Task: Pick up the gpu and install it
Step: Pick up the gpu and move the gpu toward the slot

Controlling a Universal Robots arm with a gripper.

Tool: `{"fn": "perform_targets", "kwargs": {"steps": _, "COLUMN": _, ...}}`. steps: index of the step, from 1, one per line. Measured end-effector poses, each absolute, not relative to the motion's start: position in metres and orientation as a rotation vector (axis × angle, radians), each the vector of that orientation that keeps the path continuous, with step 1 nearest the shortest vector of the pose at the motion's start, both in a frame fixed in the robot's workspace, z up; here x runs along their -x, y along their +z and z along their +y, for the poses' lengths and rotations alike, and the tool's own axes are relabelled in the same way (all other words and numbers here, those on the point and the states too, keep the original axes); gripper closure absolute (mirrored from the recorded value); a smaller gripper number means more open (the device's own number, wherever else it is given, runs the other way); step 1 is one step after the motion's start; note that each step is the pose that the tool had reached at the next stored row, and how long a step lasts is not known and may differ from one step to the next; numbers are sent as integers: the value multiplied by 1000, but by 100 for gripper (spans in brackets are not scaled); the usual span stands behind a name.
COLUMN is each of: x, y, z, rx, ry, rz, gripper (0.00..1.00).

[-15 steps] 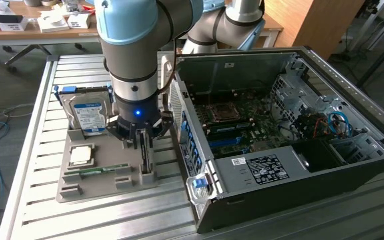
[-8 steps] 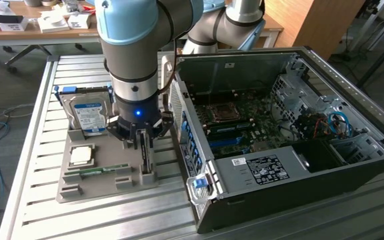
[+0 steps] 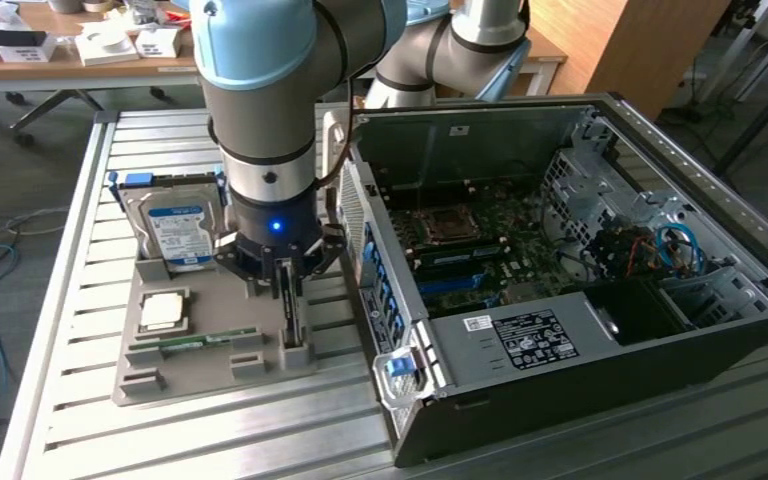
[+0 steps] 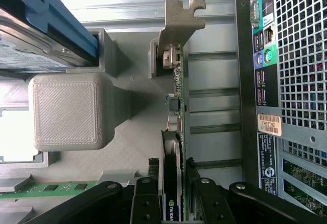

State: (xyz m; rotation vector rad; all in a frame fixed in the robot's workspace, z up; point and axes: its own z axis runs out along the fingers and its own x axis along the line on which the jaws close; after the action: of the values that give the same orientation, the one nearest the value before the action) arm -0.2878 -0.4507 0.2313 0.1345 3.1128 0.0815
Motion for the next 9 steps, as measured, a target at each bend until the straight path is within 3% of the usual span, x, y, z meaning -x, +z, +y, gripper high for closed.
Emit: {"fn": "perform_targets", "kwargs": {"steps": 9, "x": 286, "y": 231, "z": -451, "rx": -134, "ry": 82, "rz": 3113, "gripper": 67}}
